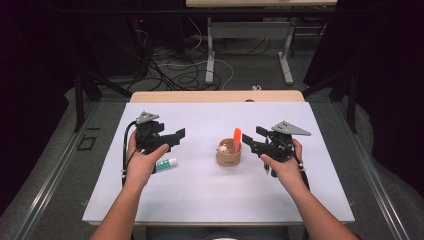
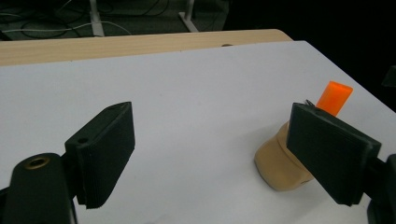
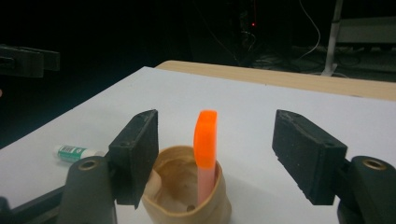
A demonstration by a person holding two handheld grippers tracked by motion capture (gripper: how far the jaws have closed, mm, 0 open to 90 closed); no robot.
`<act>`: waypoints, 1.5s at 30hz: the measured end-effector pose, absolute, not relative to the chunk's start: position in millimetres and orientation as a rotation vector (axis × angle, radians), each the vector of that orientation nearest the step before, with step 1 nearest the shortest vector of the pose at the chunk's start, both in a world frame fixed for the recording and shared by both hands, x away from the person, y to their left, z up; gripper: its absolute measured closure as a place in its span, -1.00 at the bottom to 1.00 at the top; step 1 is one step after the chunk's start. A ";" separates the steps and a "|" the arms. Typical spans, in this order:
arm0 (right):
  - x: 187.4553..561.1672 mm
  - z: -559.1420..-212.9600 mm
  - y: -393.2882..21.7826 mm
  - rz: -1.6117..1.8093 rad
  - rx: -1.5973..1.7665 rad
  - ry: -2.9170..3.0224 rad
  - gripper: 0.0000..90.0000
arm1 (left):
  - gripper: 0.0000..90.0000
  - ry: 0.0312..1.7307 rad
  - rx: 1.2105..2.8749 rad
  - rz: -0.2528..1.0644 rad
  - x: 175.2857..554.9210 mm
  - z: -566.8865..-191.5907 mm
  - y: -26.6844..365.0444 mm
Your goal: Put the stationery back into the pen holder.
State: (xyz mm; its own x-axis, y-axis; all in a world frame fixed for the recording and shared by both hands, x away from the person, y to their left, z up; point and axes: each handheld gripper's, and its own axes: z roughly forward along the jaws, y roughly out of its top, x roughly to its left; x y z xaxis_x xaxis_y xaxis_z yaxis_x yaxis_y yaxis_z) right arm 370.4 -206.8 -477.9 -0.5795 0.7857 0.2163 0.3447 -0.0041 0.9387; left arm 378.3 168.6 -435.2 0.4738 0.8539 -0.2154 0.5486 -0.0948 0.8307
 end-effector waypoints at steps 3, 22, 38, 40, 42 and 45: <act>365.2 -478.8 -216.0 1.582 1.167 1.914 -0.45 | -0.65 1.182 1.784 0.404 379.1 -436.3 170.7; 357.2 -492.0 -264.2 1.508 1.305 1.853 -0.66 | -0.63 1.125 1.945 0.429 385.2 -450.0 207.1; 357.6 -499.3 -265.0 1.475 1.330 1.873 -0.65 | -0.44 0.997 2.250 0.438 383.4 -463.3 214.2; 357.9 -500.0 -265.2 1.474 1.331 1.880 -0.65 | -0.40 0.984 2.278 0.440 383.5 -464.5 213.4; 358.4 -500.8 -264.9 1.476 1.327 1.878 -0.65 | -0.37 0.967 2.301 0.448 383.6 -465.9 211.0; 358.6 -501.5 -265.0 1.476 1.332 1.886 -0.64 | -0.31 0.923 2.374 0.446 384.9 -466.3 208.8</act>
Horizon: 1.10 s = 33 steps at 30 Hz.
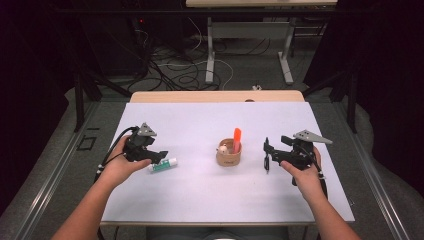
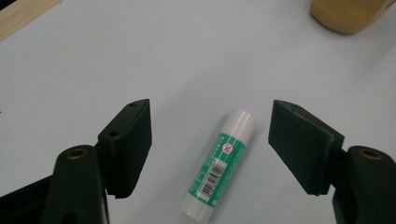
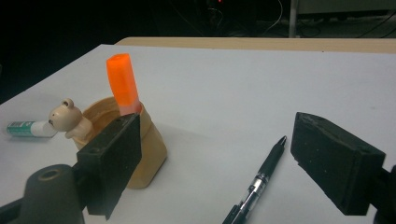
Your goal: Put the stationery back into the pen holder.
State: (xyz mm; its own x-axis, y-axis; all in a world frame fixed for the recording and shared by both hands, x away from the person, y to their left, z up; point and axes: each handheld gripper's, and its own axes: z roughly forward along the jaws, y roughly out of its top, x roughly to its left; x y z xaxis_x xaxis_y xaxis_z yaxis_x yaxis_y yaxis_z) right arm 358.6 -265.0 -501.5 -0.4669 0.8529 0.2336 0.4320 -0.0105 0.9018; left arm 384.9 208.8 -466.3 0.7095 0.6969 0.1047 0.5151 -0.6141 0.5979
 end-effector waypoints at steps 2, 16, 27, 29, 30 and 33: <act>359.2 -502.9 -265.5 1.468 1.336 1.886 -0.64 | -0.27 0.892 2.435 0.461 386.4 -469.7 207.0; 360.2 -506.0 -265.6 1.469 1.356 1.898 -0.63 | -0.11 0.750 2.650 0.464 387.8 -491.0 205.5; 360.8 -507.2 -265.3 1.472 1.352 1.906 -0.62 | 0.00 0.700 2.763 0.459 386.9 -505.5 203.4; 361.0 -507.2 -264.8 1.478 1.348 1.912 -0.62 | 0.01 0.696 2.772 0.457 387.0 -508.9 203.0; 360.5 -507.1 -264.2 1.477 1.357 1.907 -0.62 | 0.02 0.688 2.783 0.464 387.1 -510.4 203.0; 360.8 -507.5 -264.0 1.476 1.354 1.909 -0.62 | 0.06 0.661 2.817 0.476 386.8 -514.4 201.7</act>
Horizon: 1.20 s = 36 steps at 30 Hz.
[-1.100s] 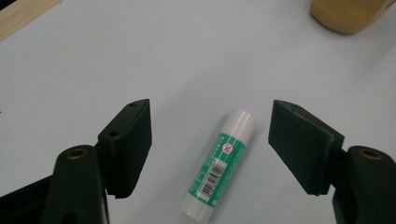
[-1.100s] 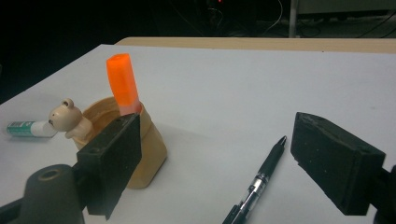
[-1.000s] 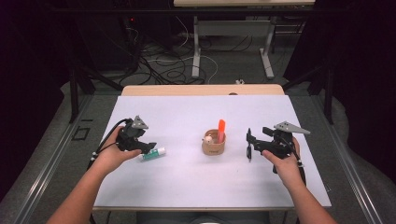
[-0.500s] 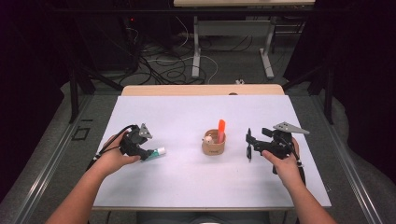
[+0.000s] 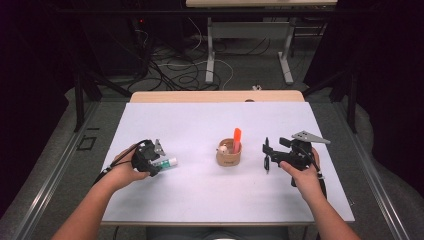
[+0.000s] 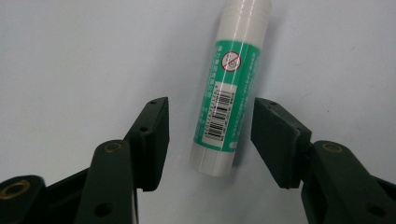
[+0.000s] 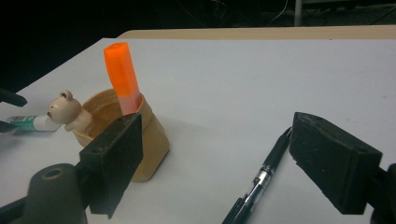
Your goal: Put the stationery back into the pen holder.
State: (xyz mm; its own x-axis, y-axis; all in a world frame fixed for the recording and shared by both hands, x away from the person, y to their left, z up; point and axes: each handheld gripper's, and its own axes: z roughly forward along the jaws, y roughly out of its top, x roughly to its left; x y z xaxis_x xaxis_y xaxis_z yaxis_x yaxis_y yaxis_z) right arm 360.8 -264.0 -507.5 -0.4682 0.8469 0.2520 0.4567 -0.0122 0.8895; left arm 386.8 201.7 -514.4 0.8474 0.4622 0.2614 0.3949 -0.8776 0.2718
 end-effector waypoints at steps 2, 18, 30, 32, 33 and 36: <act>360.9 -507.8 -264.0 1.475 1.355 1.908 -0.62 | 0.08 0.660 2.824 0.486 386.2 -516.8 200.7; 361.6 -508.0 -265.0 1.469 1.349 1.912 -0.62 | 0.17 0.595 2.893 0.506 386.3 -527.3 191.8; 361.8 -508.4 -264.4 1.469 1.354 1.914 -0.62 | 0.27 0.585 2.890 0.501 387.7 -528.3 191.5; 361.7 -508.4 -264.3 1.469 1.353 1.915 -0.62 | 0.28 0.580 2.893 0.510 387.9 -528.3 191.4; 361.8 -508.7 -264.4 1.468 1.349 1.914 -0.61 | 0.30 0.570 2.900 0.513 388.2 -528.1 191.3; 362.1 -509.0 -264.9 1.471 1.356 1.915 -0.61 | 0.37 0.561 2.898 0.513 388.1 -529.0 191.0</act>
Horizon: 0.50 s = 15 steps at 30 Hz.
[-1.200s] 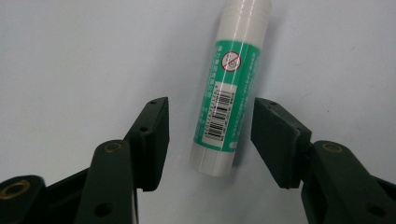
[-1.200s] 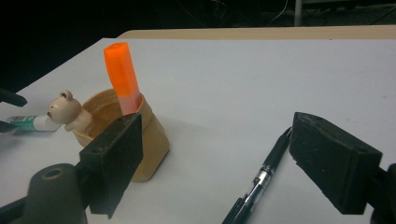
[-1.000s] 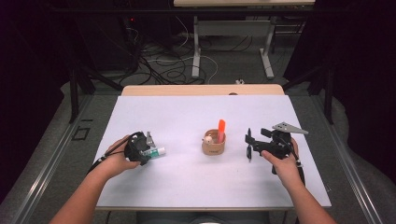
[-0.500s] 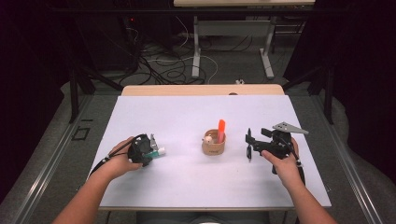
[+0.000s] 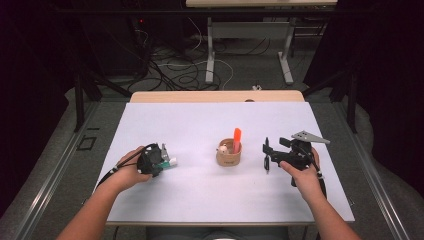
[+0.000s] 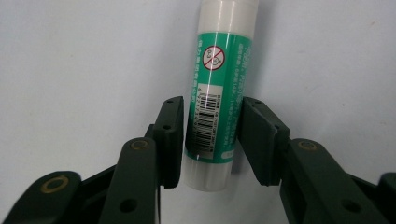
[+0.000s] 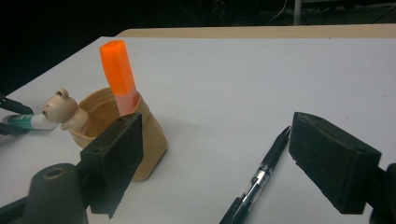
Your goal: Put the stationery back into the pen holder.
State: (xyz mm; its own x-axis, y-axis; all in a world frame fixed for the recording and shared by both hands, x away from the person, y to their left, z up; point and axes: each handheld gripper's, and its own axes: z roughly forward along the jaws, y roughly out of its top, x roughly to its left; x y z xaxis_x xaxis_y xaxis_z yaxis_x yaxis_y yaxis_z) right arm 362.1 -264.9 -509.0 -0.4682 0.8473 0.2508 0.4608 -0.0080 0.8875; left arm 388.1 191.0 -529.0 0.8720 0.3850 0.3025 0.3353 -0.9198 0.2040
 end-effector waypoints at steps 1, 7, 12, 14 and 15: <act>362.3 -509.2 -265.2 1.470 1.358 1.914 -0.61 | 0.39 0.549 2.913 0.511 388.2 -528.2 190.8; 362.2 -509.4 -265.1 1.475 1.363 1.913 -0.60 | 0.43 0.501 2.941 0.522 387.2 -528.2 188.8; 361.3 -508.6 -263.2 1.478 1.366 1.916 -0.60 | 0.45 0.469 2.960 0.539 385.7 -528.1 187.6; 361.5 -509.0 -263.3 1.479 1.366 1.912 -0.60 | 0.45 0.469 2.953 0.547 385.2 -528.7 187.8; 361.2 -508.6 -263.5 1.471 1.370 1.916 -0.60 | 0.45 0.471 2.949 0.546 385.1 -528.7 188.0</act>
State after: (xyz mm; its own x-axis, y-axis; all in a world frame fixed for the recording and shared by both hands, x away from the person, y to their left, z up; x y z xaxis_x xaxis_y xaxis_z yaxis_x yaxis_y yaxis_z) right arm 361.2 -263.5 -508.6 -0.4634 0.8475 0.2589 0.4691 -0.0132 0.8830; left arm 385.1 188.0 -528.7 0.8875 0.3198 0.3319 0.2819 -0.9463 0.1580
